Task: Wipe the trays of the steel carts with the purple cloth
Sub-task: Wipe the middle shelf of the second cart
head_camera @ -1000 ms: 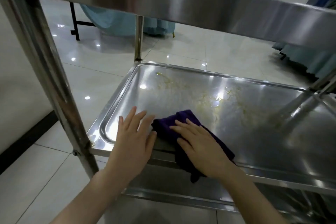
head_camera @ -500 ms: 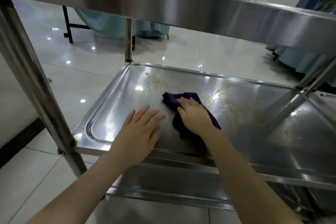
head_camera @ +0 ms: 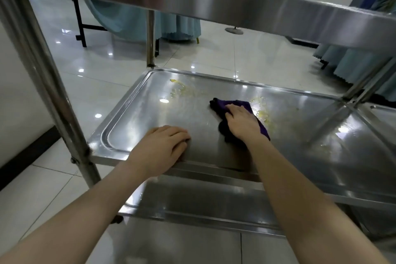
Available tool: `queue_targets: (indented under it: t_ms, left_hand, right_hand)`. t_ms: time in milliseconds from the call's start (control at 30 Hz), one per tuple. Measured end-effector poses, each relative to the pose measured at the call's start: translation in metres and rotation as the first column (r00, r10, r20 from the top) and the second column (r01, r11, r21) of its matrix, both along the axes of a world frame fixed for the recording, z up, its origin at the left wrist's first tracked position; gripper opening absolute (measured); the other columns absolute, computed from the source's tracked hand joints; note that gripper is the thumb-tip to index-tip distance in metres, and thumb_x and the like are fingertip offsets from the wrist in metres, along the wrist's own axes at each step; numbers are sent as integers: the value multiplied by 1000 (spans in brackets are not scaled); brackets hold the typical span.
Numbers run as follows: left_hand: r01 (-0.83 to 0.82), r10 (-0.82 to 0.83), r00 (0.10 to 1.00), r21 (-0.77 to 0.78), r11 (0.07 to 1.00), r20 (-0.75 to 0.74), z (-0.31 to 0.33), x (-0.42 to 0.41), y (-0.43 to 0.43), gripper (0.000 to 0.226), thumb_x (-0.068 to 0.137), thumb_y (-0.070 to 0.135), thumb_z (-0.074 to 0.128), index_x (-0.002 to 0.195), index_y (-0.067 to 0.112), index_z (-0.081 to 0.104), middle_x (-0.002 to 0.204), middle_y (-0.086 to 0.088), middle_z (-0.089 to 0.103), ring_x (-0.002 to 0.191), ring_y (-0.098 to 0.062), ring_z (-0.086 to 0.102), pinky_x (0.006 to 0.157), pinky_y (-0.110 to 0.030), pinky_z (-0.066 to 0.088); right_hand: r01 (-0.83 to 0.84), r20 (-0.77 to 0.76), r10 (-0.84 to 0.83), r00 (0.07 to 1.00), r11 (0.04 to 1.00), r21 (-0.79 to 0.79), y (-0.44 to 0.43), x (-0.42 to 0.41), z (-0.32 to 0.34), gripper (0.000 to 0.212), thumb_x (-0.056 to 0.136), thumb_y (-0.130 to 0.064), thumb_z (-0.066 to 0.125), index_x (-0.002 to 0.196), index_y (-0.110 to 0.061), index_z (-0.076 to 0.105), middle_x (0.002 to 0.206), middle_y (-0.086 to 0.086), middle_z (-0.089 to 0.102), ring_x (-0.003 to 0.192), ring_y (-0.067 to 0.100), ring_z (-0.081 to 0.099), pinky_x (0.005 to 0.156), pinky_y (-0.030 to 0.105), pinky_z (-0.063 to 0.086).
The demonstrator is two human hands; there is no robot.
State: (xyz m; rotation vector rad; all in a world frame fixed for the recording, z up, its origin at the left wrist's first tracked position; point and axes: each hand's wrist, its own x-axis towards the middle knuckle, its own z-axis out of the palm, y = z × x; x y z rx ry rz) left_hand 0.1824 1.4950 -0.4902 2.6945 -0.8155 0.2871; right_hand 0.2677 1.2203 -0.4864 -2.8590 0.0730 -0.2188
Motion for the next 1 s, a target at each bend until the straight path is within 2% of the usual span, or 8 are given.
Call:
queue_targets:
  t_ms: [167,267,400,600,700,800,867,1000]
  left_hand:
    - [6,-6,1000,-5,1000,9,-4,-2,0,37,98,45,35,128,34,55,134,15,54,122,-11,50,104,-30,32]
    - [7,-7,1000,23,1000,25,-10,-4,-1,42,97,51,28,130,38,50,132,14,54,120,-12,51,107,-32,32]
    - [54,-55,998,62,997,21,-8,4,1,45,96,52,24,127,38,53,128,11,55,117,-18,53,104,-39,38]
    - [77,-79,997,103,992,16,-10,3,2,53,98,56,18,131,36,54,132,7,54,120,-20,53,106,-40,36]
    - [150,-144,988,144,978,-48,-12,0,13,61,97,57,8,143,35,41,145,7,41,131,-19,42,113,-38,30]
    - [185,-181,983,152,971,-43,-5,-9,19,73,96,55,-3,140,27,49,141,-1,50,124,-25,51,106,-47,40]
    - [154,-152,988,136,979,-25,0,-13,19,62,98,52,12,132,27,58,133,-1,57,114,-26,59,98,-48,45]
    - [38,-36,999,95,995,-17,4,-12,8,53,85,45,28,123,32,62,127,7,58,112,-22,57,100,-45,34]
  right_hand:
    - [-221,1,221,975,973,70,9,-99,-2,39,103,-33,41,141,-37,43,149,-17,41,140,3,29,113,29,23]
    - [-273,27,271,962,958,88,13,-179,-3,42,99,-49,35,141,-48,37,148,-33,33,140,-12,17,114,22,18]
    - [-252,10,252,968,962,106,7,-147,9,40,103,-39,36,143,-40,41,151,-21,36,143,0,23,117,26,19]
    - [160,-66,-159,985,987,6,-21,-31,18,44,104,-28,33,146,-18,39,152,4,40,139,24,34,115,41,26]
    - [49,20,-50,999,998,31,-15,-84,10,40,103,-29,38,143,-22,44,149,-2,44,135,18,39,112,34,29]
    - [-111,34,108,994,991,73,-13,-160,3,41,104,-38,36,144,-35,41,152,-17,36,141,1,23,116,28,18]
    - [-200,-3,200,980,979,50,-21,-178,2,42,103,-41,35,145,-39,38,153,-22,32,142,-3,18,117,26,16]
    - [-227,-2,227,974,973,30,-48,-123,8,40,104,-36,35,144,-35,40,152,-14,38,141,7,30,116,32,25]
